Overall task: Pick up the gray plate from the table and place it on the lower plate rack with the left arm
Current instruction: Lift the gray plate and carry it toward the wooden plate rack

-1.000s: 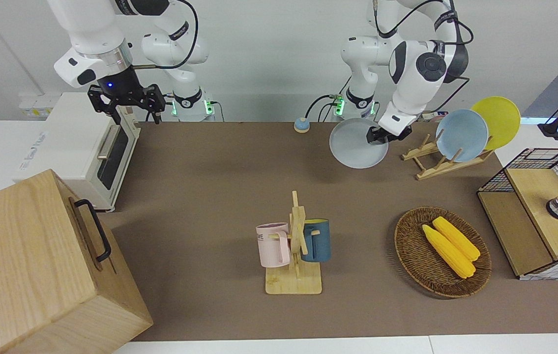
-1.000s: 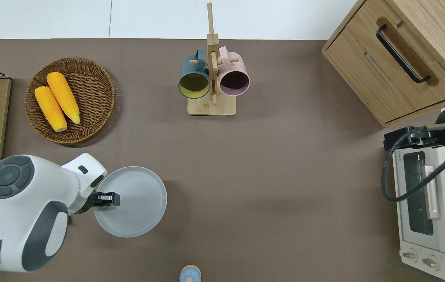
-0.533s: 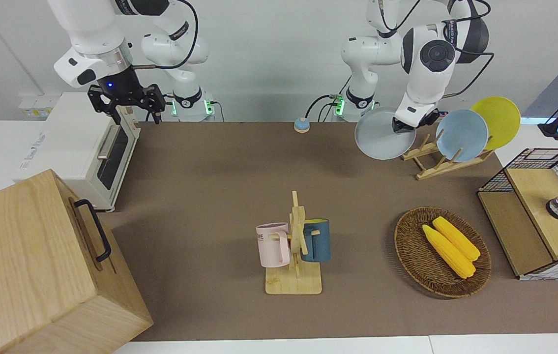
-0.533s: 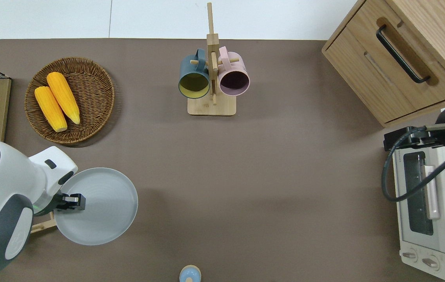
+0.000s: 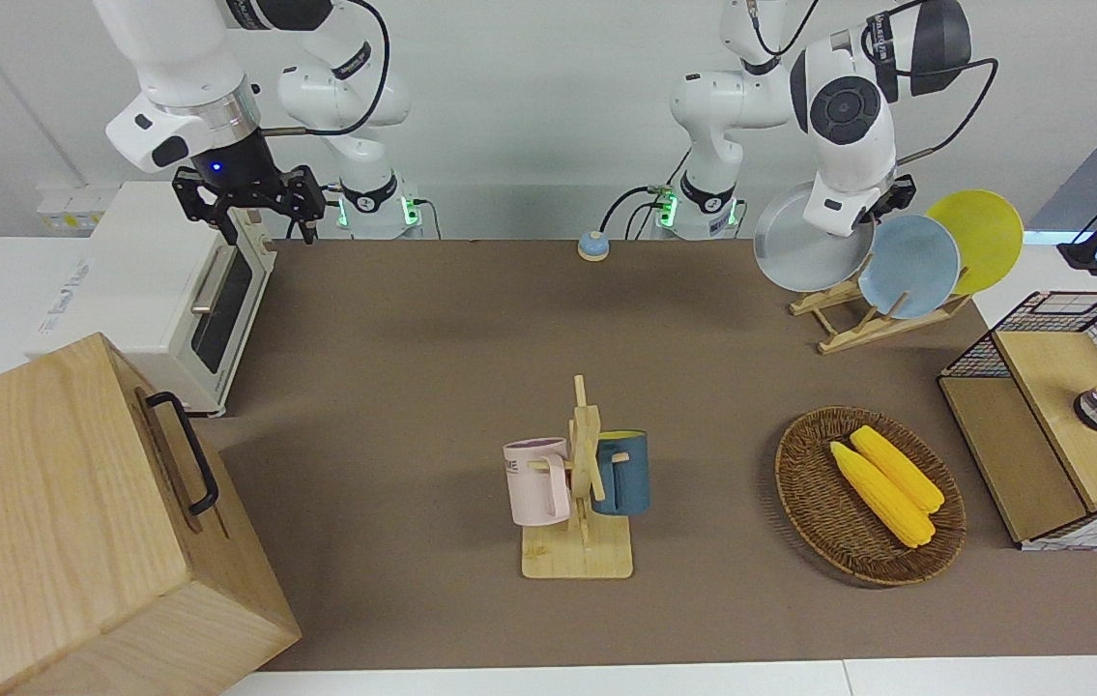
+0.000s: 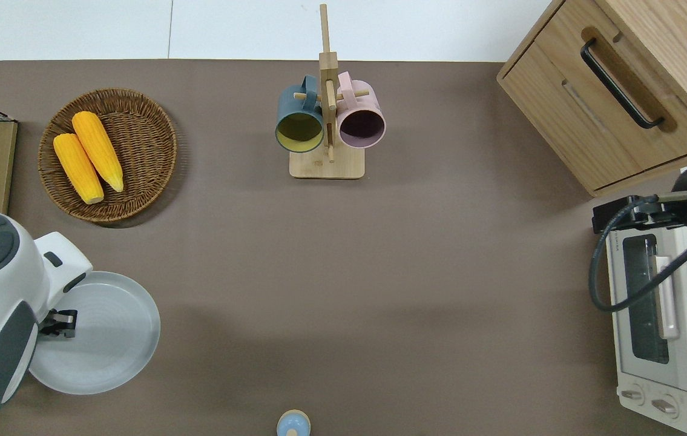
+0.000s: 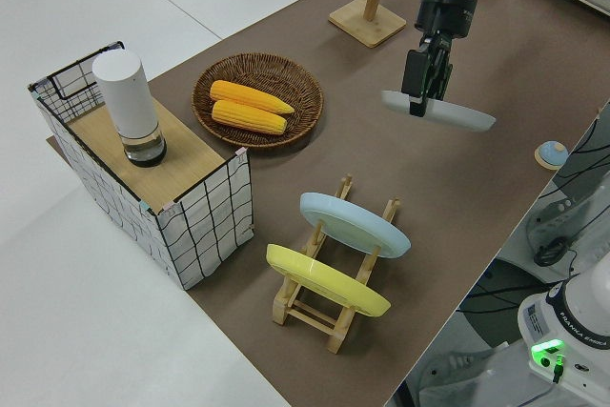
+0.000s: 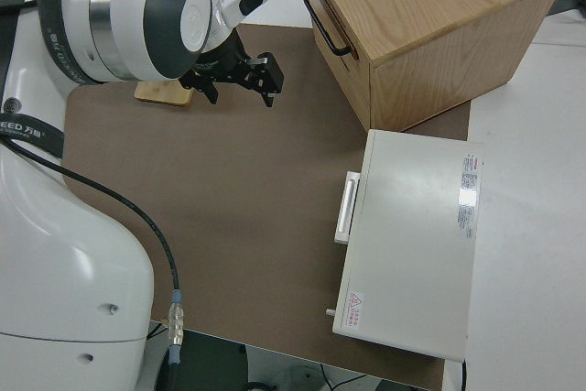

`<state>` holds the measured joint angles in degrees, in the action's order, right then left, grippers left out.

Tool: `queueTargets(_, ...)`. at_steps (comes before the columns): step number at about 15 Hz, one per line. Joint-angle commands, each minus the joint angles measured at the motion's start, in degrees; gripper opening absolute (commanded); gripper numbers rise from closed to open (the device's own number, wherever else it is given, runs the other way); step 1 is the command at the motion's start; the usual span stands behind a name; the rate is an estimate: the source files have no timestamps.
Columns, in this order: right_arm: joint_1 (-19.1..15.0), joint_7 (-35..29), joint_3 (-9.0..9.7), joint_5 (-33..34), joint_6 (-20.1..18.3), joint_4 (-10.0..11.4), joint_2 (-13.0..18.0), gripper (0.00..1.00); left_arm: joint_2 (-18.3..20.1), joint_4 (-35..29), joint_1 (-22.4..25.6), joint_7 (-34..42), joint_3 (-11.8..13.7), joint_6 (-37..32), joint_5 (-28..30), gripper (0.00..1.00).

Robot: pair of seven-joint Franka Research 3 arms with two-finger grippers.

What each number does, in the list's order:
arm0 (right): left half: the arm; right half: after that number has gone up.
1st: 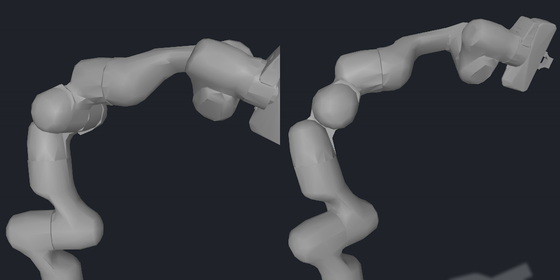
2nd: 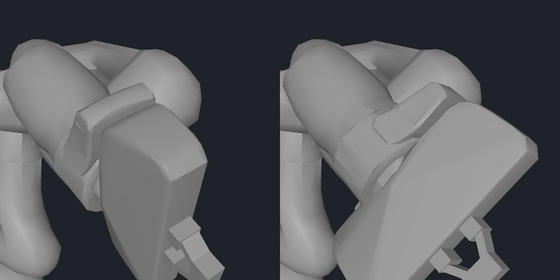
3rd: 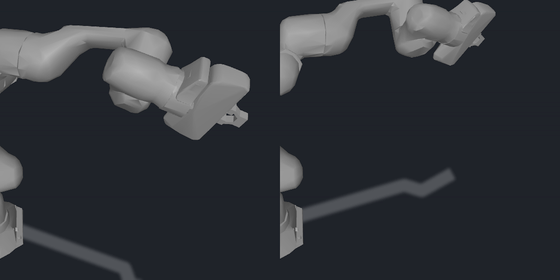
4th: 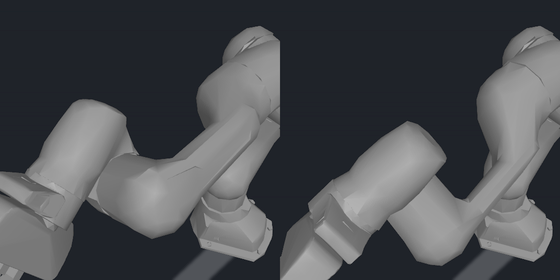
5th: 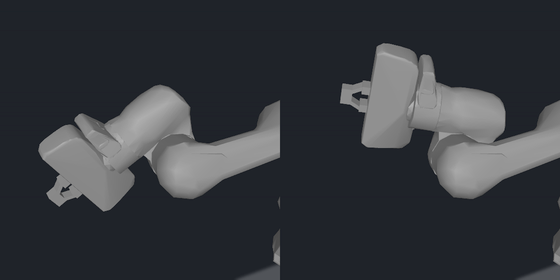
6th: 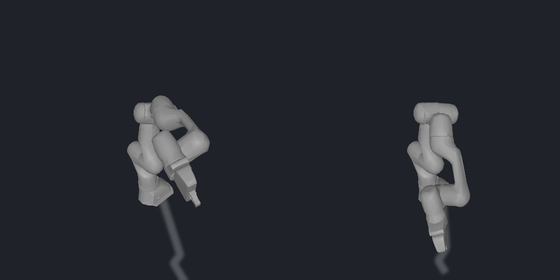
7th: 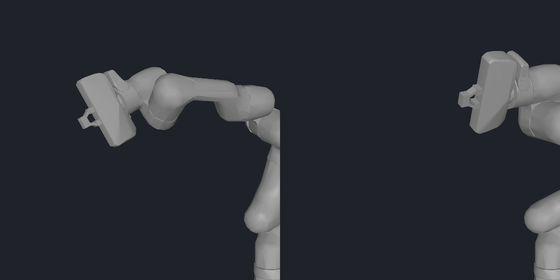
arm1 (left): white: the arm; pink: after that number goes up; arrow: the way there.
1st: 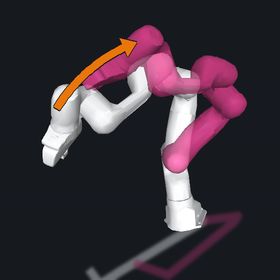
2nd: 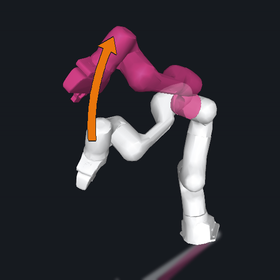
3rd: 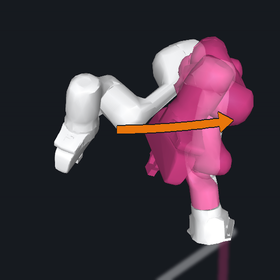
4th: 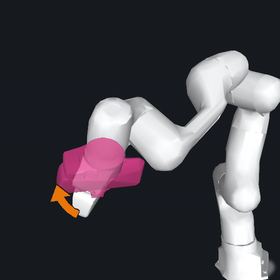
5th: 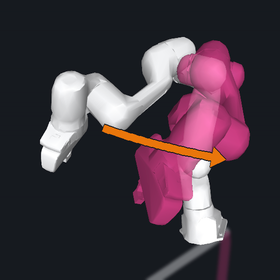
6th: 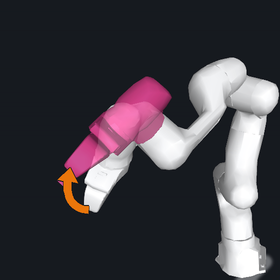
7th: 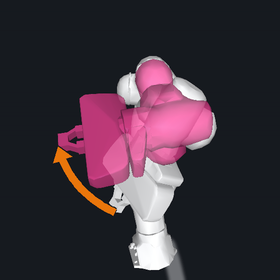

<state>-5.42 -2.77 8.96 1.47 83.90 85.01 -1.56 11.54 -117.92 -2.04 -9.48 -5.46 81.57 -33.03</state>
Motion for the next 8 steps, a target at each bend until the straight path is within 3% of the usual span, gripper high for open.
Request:
queueTargets(1,0.4,-0.2,-0.34,-0.2,-0.1,-0.4,0.0,0.983,-0.5,0.9,-0.8,-1.3,-0.8,-4.7,-6.4,0.0)
queueTargets(8,0.4,-0.2,-0.34,-0.2,-0.1,-0.4,0.0,0.983,-2.2,-0.6,-0.9,-6.9,-3.8,-8.8,-15.7,0.0)
